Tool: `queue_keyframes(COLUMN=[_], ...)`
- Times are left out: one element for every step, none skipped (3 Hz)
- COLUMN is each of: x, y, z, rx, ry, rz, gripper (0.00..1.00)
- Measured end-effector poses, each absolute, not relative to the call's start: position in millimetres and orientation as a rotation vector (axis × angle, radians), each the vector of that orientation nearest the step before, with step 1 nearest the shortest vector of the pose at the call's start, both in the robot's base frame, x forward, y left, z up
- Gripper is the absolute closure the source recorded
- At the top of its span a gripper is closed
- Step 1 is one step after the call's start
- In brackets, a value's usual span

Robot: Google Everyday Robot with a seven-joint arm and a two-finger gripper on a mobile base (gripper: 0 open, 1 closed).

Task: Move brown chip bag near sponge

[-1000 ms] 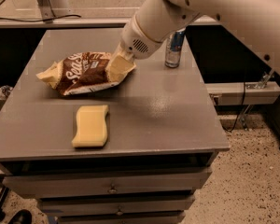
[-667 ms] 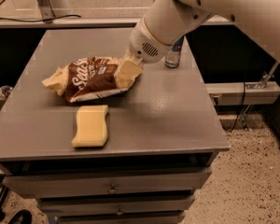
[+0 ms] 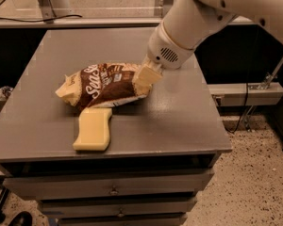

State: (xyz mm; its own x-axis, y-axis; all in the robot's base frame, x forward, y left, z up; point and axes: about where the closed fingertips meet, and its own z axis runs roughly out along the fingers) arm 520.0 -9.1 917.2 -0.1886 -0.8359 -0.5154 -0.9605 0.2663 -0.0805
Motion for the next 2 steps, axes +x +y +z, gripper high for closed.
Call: queue_keyframes(x=[528.4, 547.7], y=[-10.9, -1.5], z=[916.0, 916.3], rx=[-1.604, -1.606], ry=[2.072, 2.013], rz=[0.332, 0.324], gripper=[0.6, 0.35])
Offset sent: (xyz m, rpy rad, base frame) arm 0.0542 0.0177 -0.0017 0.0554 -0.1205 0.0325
